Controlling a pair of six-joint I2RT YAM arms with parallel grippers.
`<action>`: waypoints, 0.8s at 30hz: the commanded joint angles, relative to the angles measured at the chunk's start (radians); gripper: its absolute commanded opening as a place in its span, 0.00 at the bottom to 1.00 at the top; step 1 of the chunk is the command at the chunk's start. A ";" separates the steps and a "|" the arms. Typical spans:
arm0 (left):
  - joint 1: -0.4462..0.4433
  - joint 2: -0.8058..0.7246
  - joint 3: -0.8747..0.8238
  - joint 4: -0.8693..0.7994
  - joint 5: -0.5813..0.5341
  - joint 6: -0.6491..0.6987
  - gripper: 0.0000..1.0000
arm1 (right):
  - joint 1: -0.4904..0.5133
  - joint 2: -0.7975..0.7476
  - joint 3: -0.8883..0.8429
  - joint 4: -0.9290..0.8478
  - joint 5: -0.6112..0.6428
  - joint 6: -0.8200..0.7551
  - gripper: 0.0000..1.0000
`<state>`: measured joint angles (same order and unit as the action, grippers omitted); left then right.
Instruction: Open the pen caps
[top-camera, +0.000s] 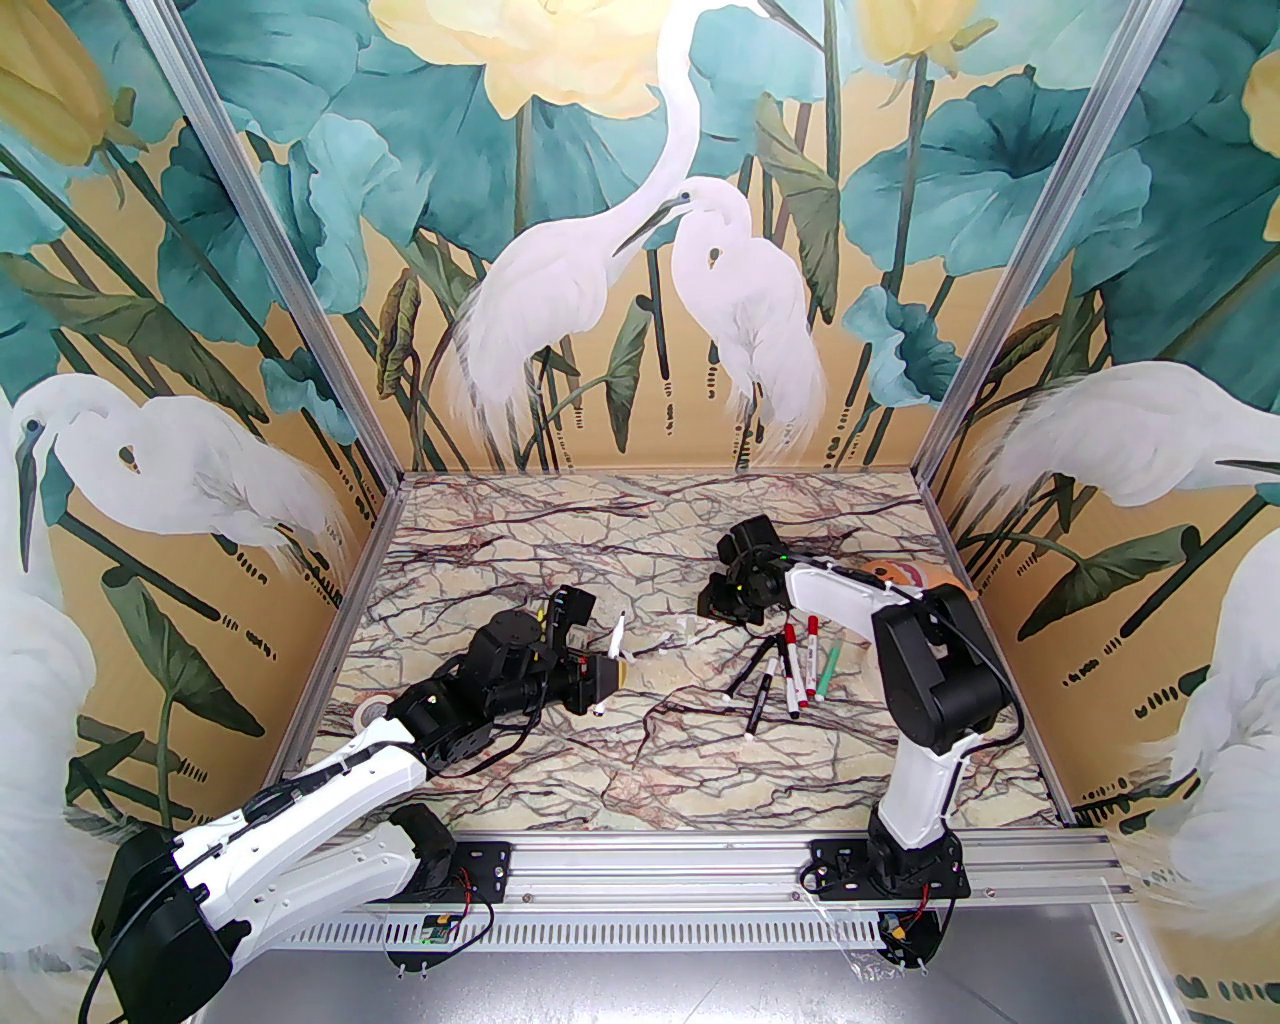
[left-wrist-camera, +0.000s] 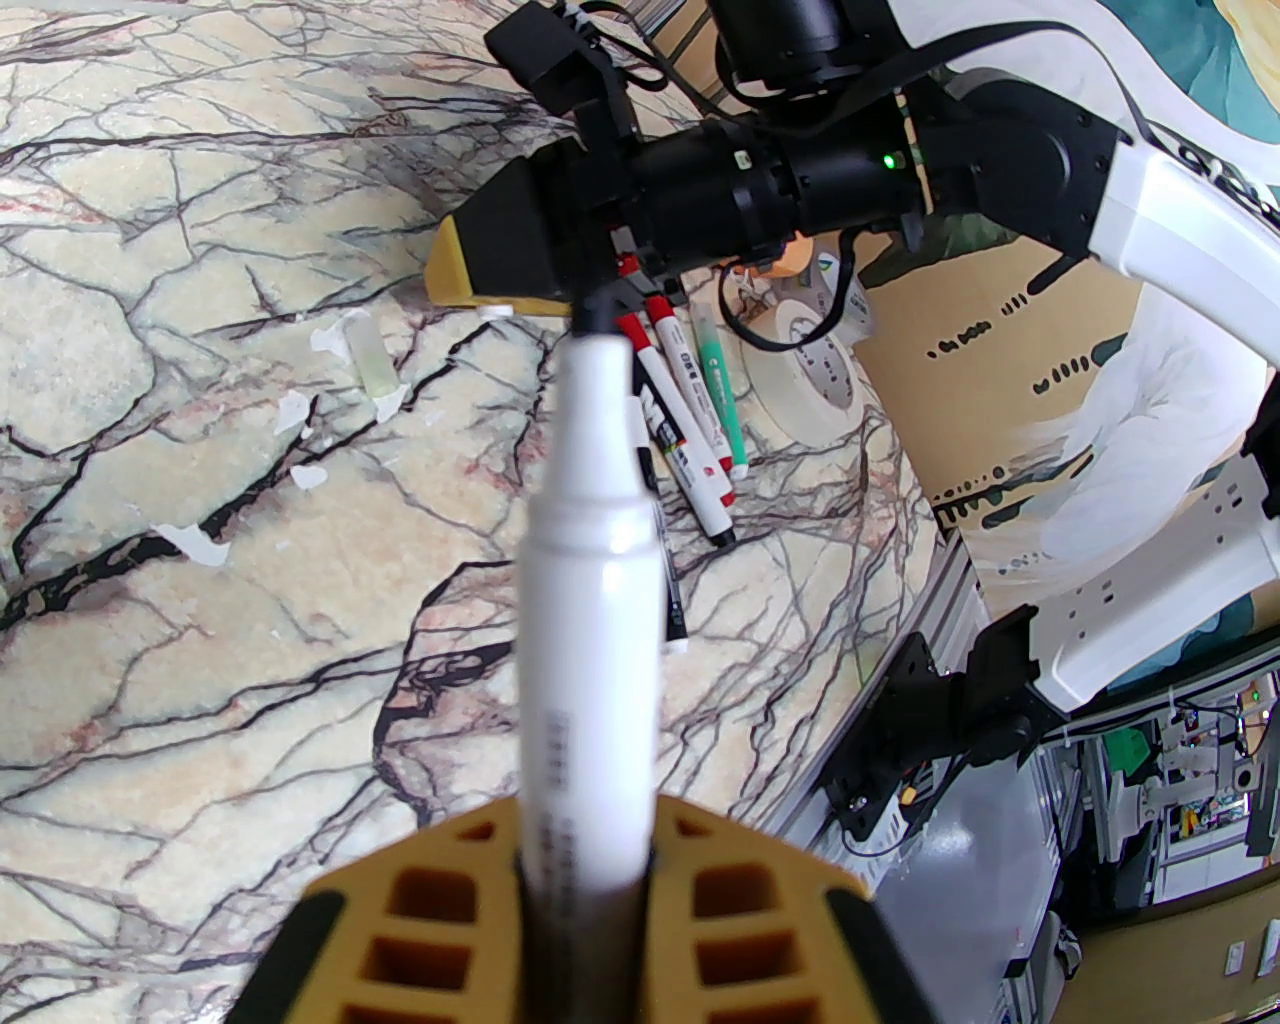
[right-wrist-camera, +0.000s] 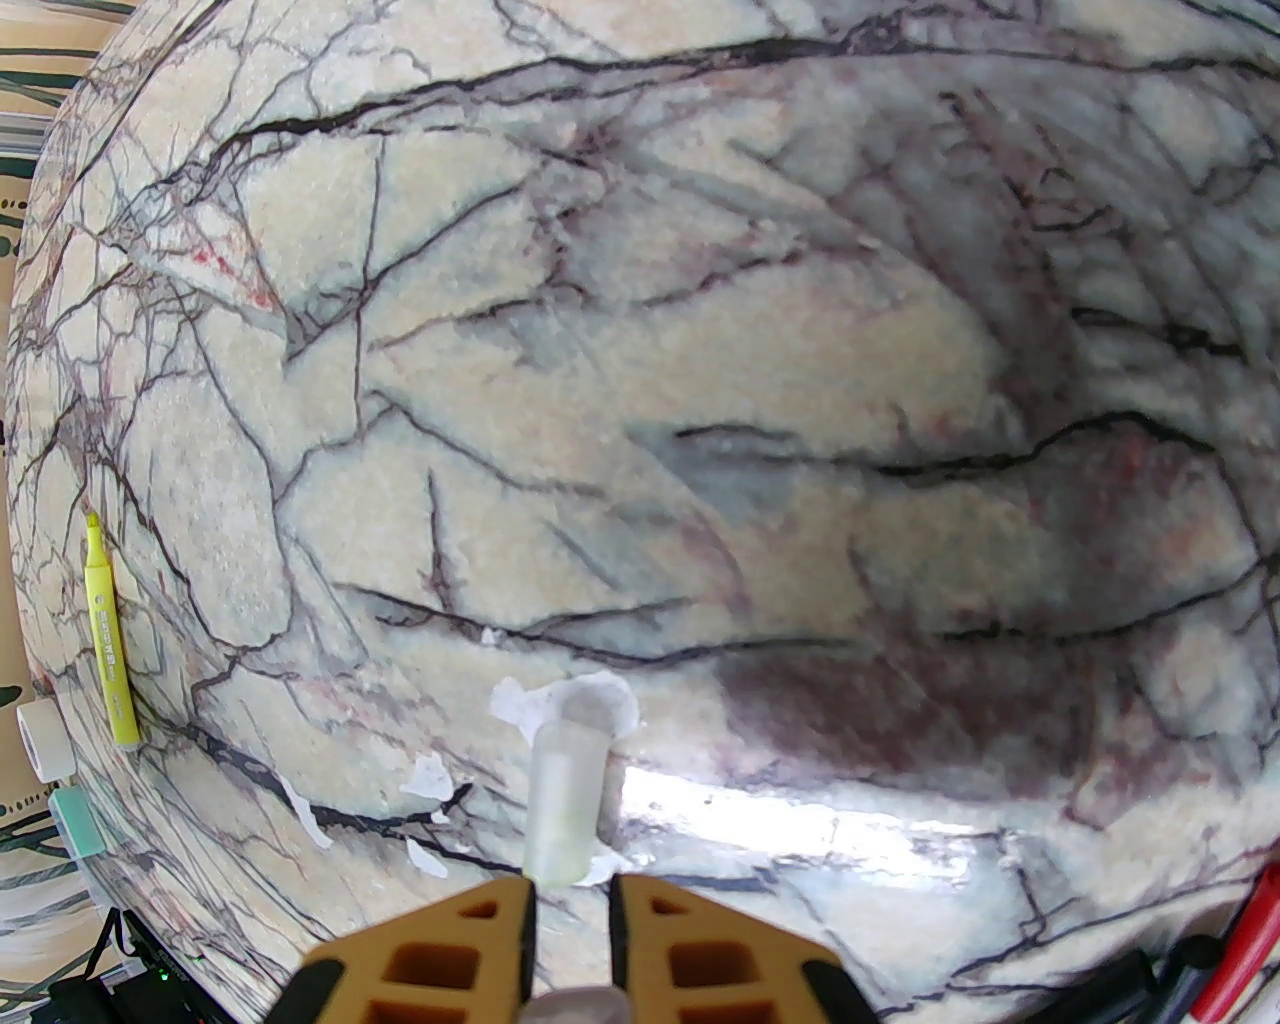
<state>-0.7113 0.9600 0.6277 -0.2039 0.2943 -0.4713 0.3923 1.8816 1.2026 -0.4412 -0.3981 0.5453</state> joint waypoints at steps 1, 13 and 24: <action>0.008 0.001 -0.014 -0.017 -0.026 0.014 0.07 | -0.003 0.032 0.021 0.005 -0.037 -0.015 0.18; 0.008 0.029 -0.014 -0.002 -0.012 0.012 0.08 | -0.006 0.084 0.033 -0.007 -0.036 -0.027 0.21; 0.009 0.036 -0.020 0.005 -0.011 0.012 0.08 | -0.010 0.120 0.054 -0.030 -0.034 -0.040 0.27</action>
<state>-0.7113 0.9840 0.6212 -0.2062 0.2932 -0.4717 0.3859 1.9778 1.2343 -0.4534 -0.4271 0.5247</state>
